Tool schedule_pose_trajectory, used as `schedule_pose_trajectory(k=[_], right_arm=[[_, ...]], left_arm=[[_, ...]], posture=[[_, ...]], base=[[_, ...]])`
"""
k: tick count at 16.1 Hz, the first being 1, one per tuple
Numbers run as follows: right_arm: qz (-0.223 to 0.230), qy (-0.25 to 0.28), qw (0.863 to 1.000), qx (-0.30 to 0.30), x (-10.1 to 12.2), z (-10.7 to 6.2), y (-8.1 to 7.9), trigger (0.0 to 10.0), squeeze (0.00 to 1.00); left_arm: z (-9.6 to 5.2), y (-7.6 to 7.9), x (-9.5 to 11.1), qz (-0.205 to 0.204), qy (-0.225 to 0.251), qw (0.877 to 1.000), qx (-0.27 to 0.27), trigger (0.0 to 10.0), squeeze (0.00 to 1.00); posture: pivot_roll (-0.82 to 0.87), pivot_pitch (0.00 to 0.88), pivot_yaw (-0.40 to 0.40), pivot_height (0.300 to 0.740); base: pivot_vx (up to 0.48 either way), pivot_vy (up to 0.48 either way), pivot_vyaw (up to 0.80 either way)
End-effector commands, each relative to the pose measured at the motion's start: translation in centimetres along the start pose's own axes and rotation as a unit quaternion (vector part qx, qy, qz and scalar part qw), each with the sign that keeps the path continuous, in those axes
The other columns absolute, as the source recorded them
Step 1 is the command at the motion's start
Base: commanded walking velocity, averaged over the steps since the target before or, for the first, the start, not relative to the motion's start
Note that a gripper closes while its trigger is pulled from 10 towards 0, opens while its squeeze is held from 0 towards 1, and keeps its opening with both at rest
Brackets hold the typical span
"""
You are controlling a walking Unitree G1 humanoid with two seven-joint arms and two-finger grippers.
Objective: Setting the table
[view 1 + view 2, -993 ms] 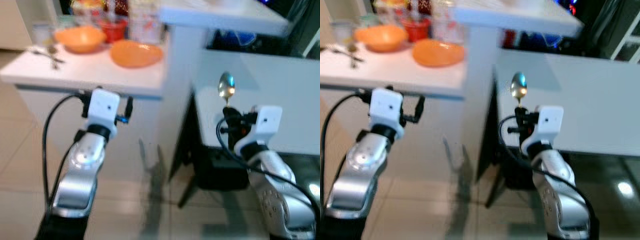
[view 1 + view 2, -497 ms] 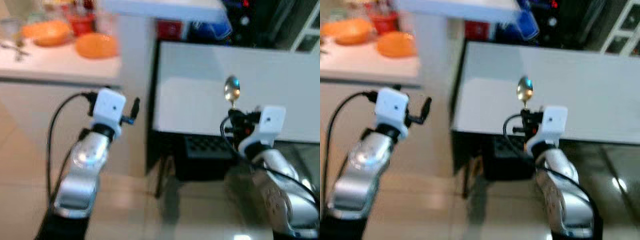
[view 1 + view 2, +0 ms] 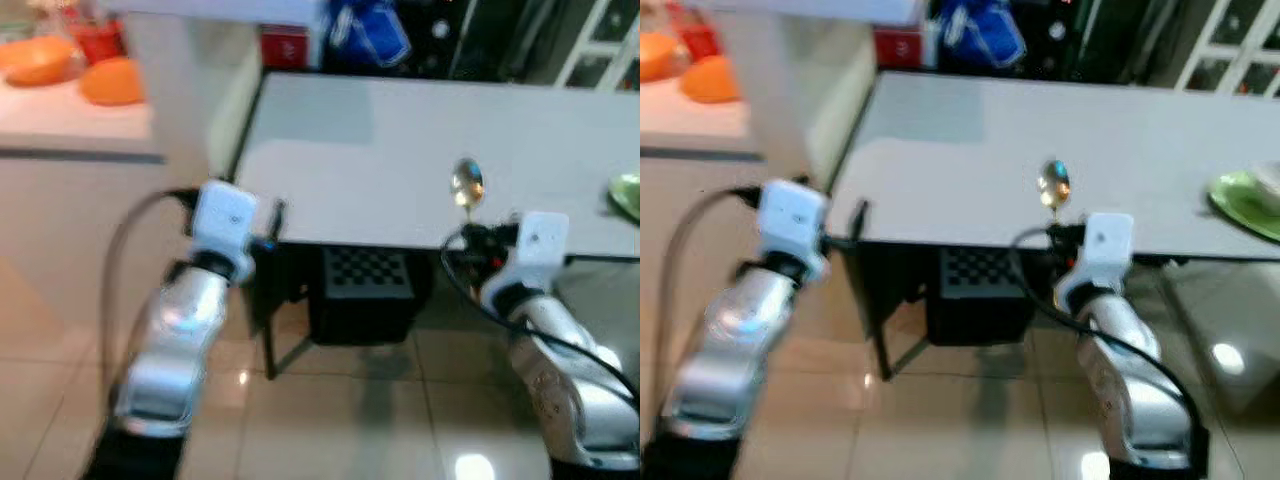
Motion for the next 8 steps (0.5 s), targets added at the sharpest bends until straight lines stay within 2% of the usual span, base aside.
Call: schedule_pose_trajectory(k=[1,8], right_arm=[[-0.002,0.011,1.0,-0.004,0.63,0.05,-0.01,10.0,0.0],[-0.001,0.004,1.0,-0.011,0.78,0.37,0.45,10.0,0.0]], left_arm=[[0.19,-0.54,0.37,0.011,0.007,1.0,0.003,10.0,0.0],[0.28,-0.27,0.21,0.016,0.006,1.0,0.002,10.0,0.0]], posture=[[-0.02,0.0,-0.007,0.74],[-0.03,0.0,-0.014,0.74]], base=[[0.0,-0.461,0.0],[0.0,-0.46,0.0]])
Point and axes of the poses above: a point about 5 cm out from each wrist's last joint towards the gripper, its own z axis pointing out of the wrist towards the gripper, its own x axis along the axis of the wrist's last joint, y = z × x, the point moved 1 cm from there along z, pointing out of the wrist towards the gripper, and after that the axes turned 8 degrees about z, right-handed, at the moved point
